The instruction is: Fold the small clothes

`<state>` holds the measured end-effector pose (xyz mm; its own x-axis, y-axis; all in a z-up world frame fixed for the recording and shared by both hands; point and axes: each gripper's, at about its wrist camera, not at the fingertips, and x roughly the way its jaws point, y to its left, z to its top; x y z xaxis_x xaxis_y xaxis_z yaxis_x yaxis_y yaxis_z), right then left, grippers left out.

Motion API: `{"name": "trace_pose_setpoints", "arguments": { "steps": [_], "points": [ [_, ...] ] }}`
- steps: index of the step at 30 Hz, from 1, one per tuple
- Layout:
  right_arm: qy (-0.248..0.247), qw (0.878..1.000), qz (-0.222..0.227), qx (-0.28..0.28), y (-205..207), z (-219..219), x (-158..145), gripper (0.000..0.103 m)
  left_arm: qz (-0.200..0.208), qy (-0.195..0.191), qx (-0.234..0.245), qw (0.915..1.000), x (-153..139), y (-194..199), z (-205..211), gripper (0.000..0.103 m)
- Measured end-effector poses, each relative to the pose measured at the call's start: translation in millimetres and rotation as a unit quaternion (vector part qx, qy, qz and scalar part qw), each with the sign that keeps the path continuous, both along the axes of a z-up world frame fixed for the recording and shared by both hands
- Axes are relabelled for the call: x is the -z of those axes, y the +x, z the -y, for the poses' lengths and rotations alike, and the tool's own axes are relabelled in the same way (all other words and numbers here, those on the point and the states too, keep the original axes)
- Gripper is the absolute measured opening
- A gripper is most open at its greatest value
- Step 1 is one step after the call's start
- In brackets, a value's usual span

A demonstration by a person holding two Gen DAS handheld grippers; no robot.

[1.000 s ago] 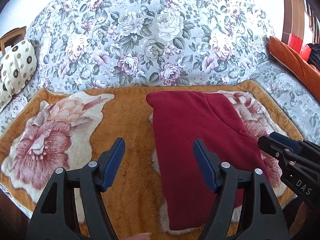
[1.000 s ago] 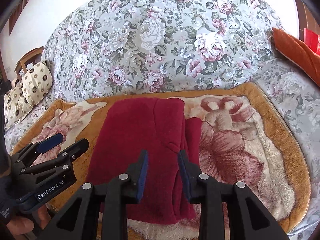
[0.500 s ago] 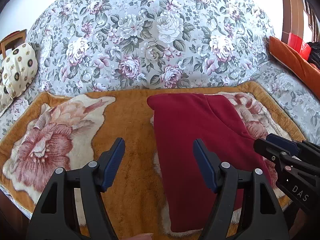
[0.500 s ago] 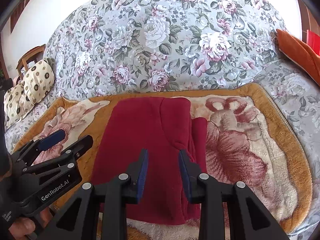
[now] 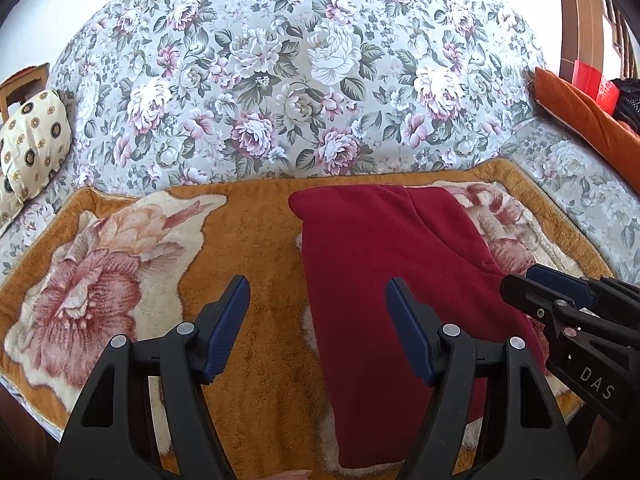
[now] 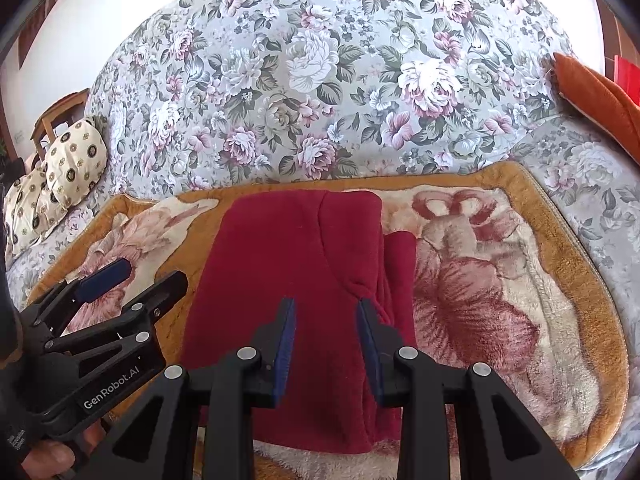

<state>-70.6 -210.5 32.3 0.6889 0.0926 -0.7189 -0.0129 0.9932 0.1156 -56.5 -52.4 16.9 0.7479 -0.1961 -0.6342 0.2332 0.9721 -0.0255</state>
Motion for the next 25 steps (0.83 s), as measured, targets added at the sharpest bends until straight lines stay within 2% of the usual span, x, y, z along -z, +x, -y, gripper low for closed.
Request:
{"name": "trace_pose_setpoints", "arguments": {
  "steps": [25],
  "points": [
    [0.005,1.000,-0.010,-0.005,4.8,-1.4,6.5,0.030,0.010,-0.007,0.000,0.9999,2.3,-1.9,3.4,0.071]
  ]
}}
